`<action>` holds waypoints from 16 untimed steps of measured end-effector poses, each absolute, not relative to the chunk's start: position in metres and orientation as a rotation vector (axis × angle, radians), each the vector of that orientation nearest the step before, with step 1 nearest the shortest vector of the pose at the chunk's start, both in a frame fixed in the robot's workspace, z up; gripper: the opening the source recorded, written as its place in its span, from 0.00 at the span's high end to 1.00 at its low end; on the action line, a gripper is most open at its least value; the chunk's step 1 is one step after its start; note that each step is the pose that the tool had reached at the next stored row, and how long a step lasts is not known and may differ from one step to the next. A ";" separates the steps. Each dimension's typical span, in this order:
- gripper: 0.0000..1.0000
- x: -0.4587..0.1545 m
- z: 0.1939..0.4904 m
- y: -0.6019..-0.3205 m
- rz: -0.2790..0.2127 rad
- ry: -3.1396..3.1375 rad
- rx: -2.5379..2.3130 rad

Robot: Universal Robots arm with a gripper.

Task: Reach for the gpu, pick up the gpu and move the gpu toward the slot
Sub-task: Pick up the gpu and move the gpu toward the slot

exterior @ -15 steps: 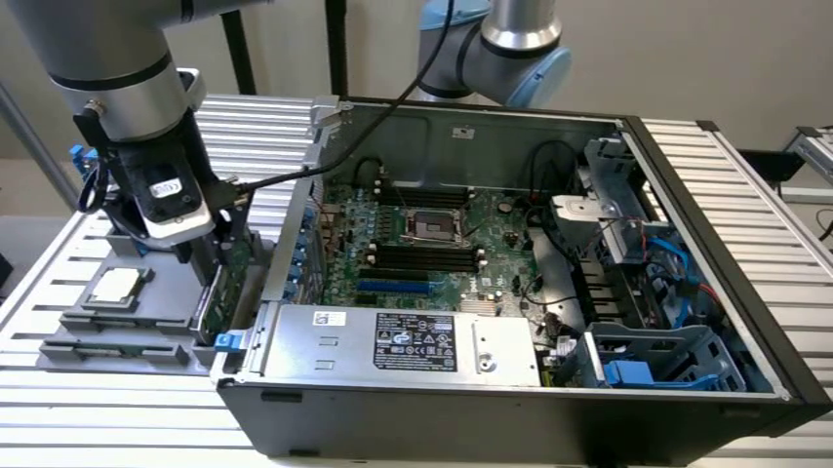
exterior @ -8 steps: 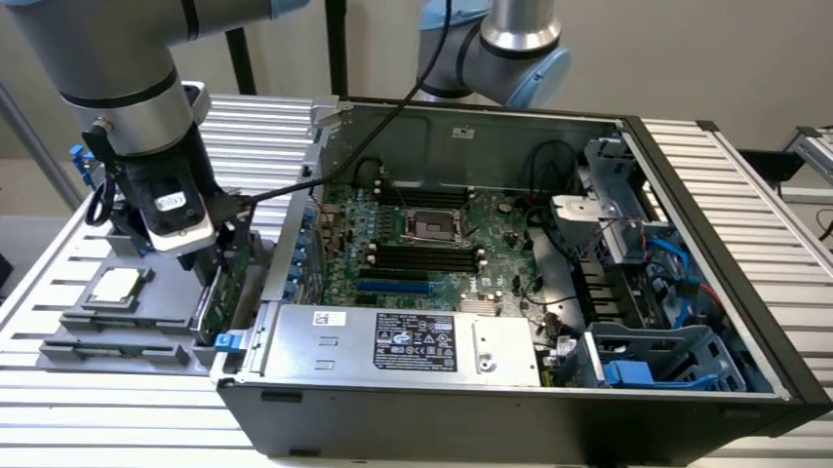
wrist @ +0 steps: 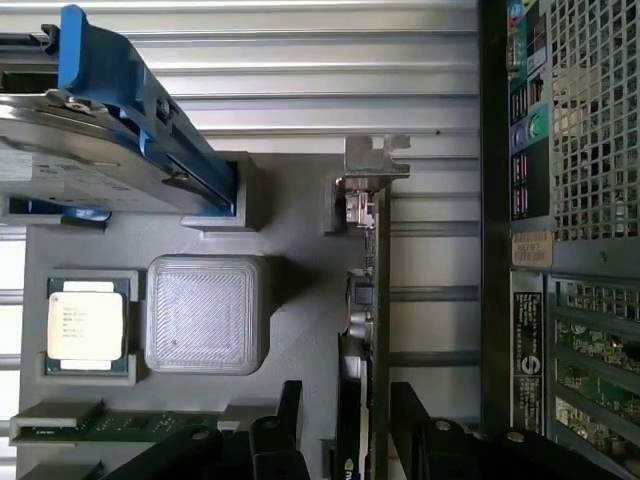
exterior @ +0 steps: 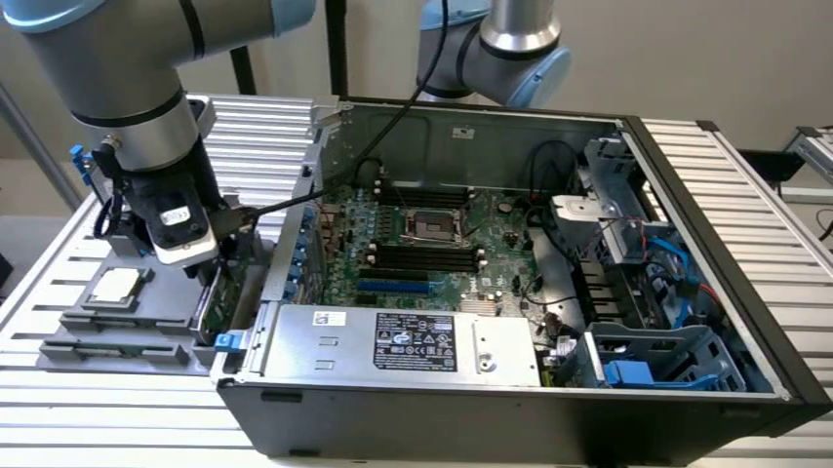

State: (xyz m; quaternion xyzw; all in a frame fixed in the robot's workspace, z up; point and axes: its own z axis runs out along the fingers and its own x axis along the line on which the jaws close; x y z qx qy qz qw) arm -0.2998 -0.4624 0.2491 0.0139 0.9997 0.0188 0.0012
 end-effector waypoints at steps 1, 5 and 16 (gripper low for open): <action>0.52 -0.300 0.247 -0.462 0.059 3.138 0.046; 0.52 -0.300 0.240 -0.462 0.059 3.138 0.049; 0.67 -0.298 0.239 -0.462 0.059 3.139 0.049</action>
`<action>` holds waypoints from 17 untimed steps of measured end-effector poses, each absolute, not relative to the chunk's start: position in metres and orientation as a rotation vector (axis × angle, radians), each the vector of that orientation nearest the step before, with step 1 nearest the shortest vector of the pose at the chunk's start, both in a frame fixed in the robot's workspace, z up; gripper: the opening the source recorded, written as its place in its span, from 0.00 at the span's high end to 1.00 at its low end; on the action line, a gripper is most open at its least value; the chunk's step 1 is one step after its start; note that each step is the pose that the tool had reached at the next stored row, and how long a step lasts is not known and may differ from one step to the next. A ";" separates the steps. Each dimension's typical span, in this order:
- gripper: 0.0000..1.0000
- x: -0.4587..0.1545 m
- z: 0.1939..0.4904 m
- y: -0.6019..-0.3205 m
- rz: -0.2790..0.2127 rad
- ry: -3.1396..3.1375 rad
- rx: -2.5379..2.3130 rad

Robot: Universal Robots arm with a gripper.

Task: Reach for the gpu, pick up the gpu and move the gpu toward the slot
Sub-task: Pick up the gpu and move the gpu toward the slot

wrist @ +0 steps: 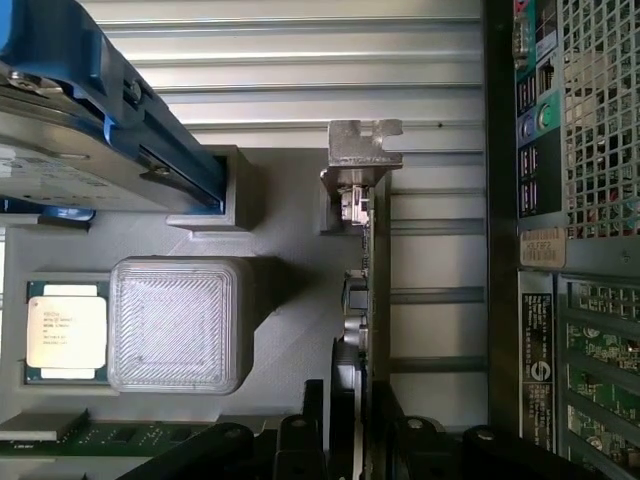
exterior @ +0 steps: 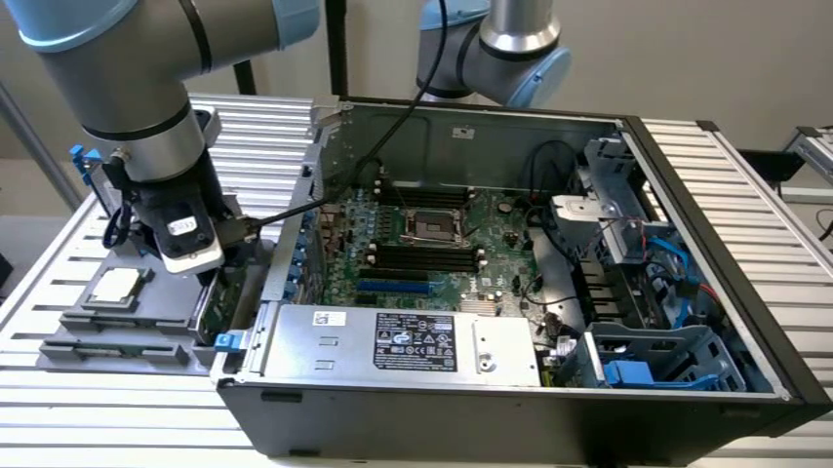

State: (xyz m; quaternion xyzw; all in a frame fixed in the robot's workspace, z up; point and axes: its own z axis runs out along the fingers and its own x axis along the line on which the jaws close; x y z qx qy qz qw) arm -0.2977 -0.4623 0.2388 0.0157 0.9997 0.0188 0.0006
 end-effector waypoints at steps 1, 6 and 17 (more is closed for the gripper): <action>0.70 -0.298 0.239 -0.462 0.059 3.139 0.049; 0.73 -0.298 0.239 -0.462 0.059 3.140 0.049; 0.73 -0.296 0.243 -0.463 0.073 3.145 0.049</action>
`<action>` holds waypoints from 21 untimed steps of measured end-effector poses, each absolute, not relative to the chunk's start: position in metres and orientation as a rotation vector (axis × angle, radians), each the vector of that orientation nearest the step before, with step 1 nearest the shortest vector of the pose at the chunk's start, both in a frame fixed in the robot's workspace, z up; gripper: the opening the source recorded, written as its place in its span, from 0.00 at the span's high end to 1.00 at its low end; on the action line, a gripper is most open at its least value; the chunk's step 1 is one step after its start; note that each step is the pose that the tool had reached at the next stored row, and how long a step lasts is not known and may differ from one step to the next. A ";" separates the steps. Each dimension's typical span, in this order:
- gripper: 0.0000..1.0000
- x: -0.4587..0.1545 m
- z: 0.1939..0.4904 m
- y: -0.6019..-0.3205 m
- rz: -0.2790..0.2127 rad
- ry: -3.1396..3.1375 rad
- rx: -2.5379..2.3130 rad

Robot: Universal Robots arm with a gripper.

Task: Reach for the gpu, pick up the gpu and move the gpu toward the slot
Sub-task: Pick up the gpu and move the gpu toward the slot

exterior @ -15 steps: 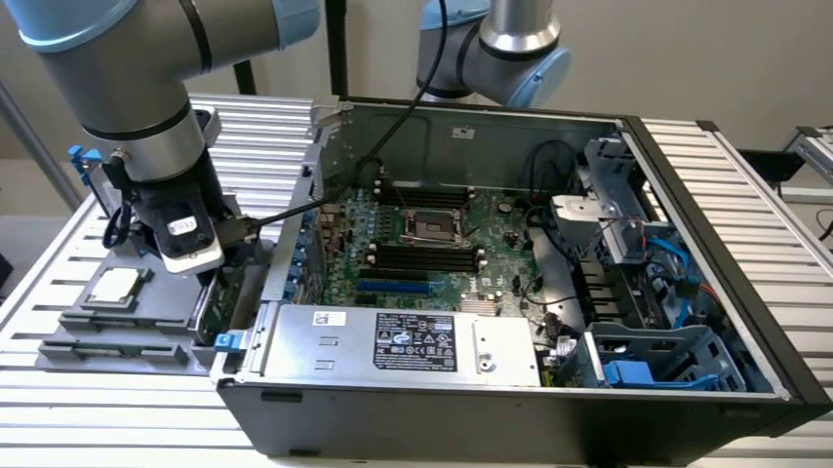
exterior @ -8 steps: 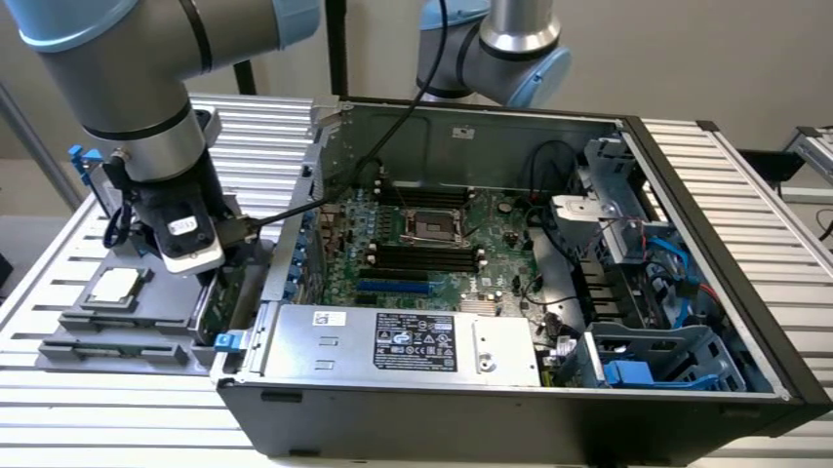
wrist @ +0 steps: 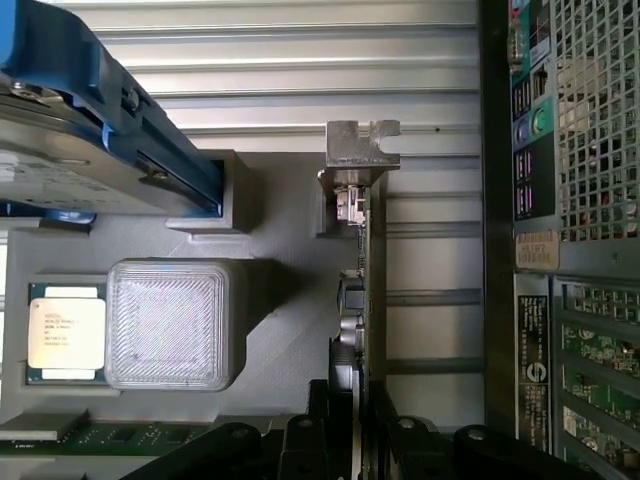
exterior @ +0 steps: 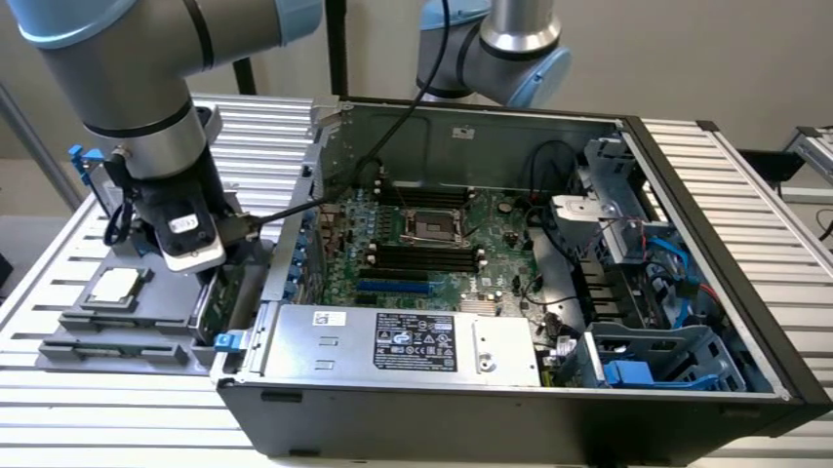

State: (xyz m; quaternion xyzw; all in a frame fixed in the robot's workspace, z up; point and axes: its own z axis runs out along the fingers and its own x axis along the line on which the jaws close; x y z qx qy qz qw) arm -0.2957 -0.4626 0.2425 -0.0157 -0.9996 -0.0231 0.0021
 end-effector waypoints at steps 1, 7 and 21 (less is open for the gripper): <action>0.73 -0.296 0.243 -0.463 -0.074 -3.135 -0.049; 0.73 -0.295 0.252 -0.463 -0.078 -3.131 -0.049; 0.73 -0.291 0.307 -0.463 -0.082 -3.126 -0.049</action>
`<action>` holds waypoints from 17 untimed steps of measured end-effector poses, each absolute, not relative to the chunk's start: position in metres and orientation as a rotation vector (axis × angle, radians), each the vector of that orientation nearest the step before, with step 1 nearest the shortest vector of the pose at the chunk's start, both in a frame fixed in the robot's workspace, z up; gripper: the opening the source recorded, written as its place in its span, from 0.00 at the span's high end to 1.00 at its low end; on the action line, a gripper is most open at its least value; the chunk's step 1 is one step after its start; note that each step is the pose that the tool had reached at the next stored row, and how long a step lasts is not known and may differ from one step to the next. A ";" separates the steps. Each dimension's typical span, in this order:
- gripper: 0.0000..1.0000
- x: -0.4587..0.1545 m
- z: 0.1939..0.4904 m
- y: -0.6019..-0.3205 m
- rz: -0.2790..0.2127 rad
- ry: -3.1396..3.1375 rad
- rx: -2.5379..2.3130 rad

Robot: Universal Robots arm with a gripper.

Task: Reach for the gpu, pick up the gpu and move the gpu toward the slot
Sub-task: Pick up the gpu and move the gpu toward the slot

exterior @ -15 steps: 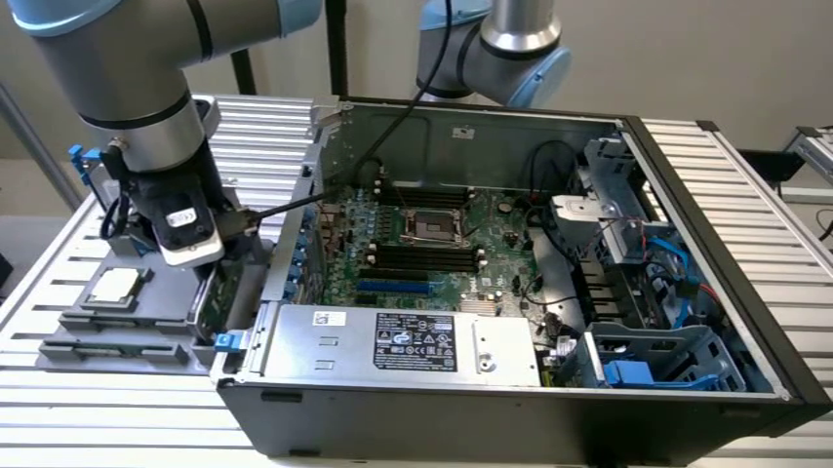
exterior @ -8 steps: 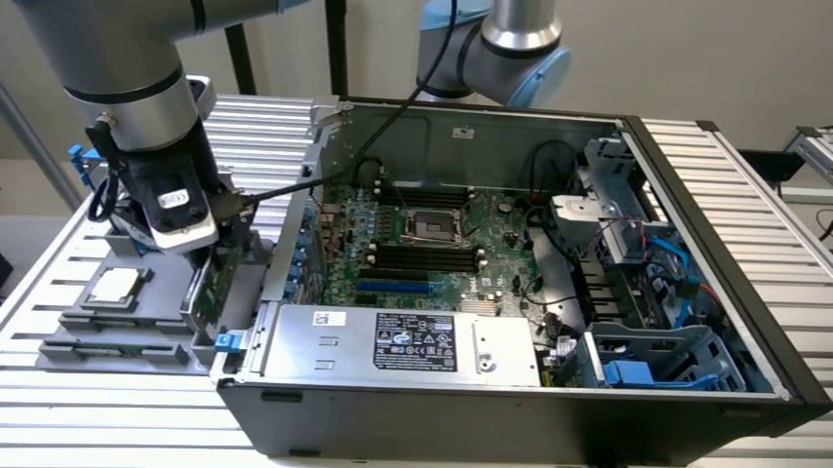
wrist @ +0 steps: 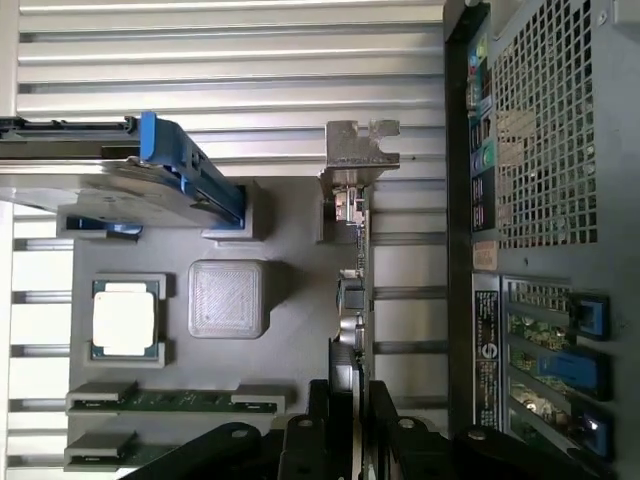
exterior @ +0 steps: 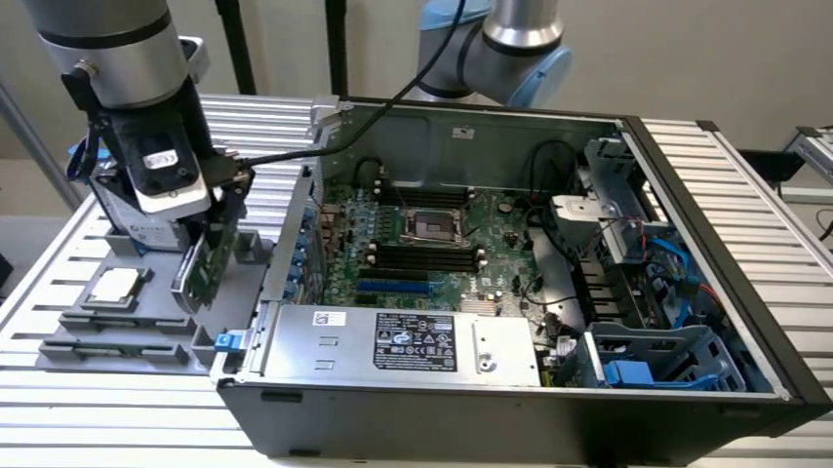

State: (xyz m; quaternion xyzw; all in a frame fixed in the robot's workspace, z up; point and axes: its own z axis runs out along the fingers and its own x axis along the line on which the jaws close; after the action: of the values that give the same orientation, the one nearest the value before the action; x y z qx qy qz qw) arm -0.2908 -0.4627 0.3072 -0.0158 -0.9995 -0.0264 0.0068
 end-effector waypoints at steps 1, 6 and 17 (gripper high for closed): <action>0.73 -0.290 0.312 -0.463 -0.083 -3.127 -0.049; 0.73 -0.287 0.334 -0.463 -0.083 -3.126 -0.049; 0.73 -0.275 0.385 -0.464 -0.083 -3.125 -0.049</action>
State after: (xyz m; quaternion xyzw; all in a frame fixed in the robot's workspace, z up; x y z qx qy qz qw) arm -0.2748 -0.4637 0.3845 -0.0158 -0.9995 -0.0264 0.0074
